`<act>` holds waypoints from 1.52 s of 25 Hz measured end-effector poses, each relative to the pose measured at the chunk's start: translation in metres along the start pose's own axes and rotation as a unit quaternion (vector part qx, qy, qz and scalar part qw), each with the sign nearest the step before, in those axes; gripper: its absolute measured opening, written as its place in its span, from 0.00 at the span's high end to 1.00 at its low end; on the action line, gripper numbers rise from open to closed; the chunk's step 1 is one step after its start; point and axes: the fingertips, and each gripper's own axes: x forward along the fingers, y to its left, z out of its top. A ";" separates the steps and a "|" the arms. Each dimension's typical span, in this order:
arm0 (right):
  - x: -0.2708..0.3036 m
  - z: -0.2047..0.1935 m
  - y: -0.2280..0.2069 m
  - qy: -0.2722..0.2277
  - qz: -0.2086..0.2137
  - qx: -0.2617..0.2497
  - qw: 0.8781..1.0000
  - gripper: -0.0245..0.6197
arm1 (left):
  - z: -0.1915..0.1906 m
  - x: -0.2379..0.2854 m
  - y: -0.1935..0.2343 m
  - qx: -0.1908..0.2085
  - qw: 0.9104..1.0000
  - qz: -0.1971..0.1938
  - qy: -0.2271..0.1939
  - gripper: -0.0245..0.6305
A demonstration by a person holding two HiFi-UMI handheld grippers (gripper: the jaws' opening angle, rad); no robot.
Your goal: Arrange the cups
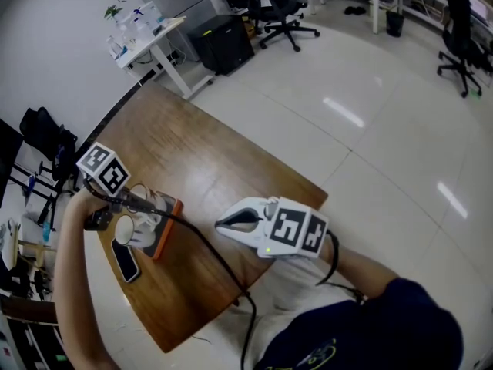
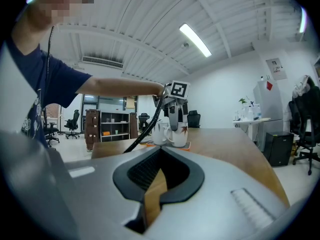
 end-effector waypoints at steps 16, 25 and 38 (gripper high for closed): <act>0.001 -0.001 -0.001 0.000 0.000 0.000 1.000 0.96 | 0.001 -0.005 0.005 0.003 0.999 0.027 -0.038 0.34; -0.001 -0.001 0.000 0.002 0.001 -0.002 1.000 0.96 | 0.008 -0.041 -0.003 0.035 0.993 0.052 -0.099 0.34; -0.002 -0.004 -0.003 0.004 0.001 0.005 1.000 0.96 | -0.084 -0.131 -0.183 0.154 0.788 0.051 -0.594 0.41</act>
